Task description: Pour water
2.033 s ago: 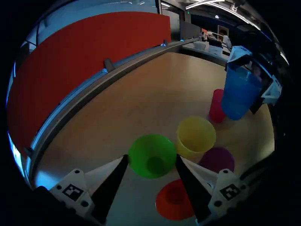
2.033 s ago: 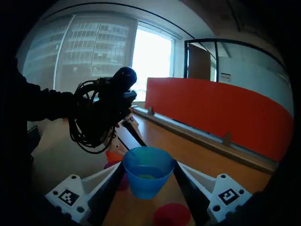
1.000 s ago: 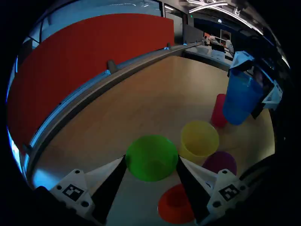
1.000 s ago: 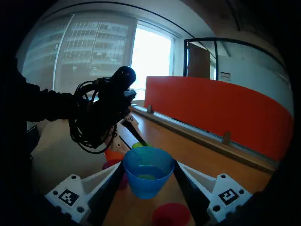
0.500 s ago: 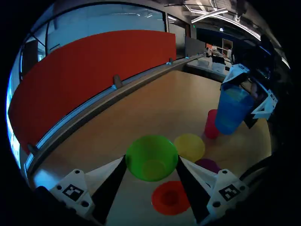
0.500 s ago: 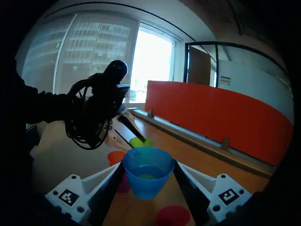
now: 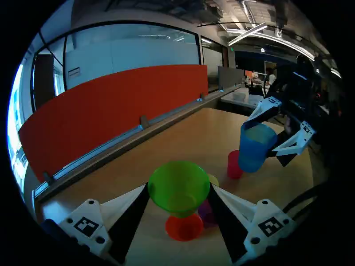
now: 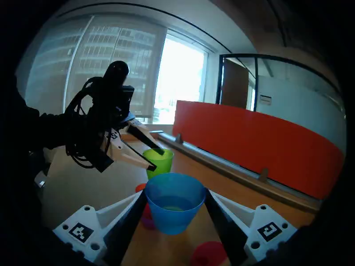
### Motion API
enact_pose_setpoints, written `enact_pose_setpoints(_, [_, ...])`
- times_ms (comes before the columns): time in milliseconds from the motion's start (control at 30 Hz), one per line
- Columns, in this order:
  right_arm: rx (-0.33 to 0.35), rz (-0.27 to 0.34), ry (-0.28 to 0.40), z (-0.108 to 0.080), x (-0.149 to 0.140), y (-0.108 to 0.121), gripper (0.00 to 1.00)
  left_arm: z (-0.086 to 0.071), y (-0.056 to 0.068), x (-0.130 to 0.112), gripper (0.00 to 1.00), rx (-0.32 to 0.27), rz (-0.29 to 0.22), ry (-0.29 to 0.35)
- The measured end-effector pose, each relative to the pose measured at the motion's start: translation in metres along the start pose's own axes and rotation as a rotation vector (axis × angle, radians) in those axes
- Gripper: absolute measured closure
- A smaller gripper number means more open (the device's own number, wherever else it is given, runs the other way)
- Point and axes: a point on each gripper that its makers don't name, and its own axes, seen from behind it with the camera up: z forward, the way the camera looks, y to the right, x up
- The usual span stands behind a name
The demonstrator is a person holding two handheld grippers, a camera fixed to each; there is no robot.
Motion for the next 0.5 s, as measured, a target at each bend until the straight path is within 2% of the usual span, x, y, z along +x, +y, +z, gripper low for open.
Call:
enact_pose_setpoints(267, [-0.003, 0.002, 0.004, -0.008, 0.004, -0.014, 0.06, -0.038, 0.010, 0.015, 0.11, 0.037, -0.012, 0.085])
enact_pose_setpoints(500, [-0.002, 0.008, 0.012, -0.013, 0.006, -0.026, 0.06, -0.066, 0.020, 0.021, 0.11, 0.059, -0.044, 0.144])
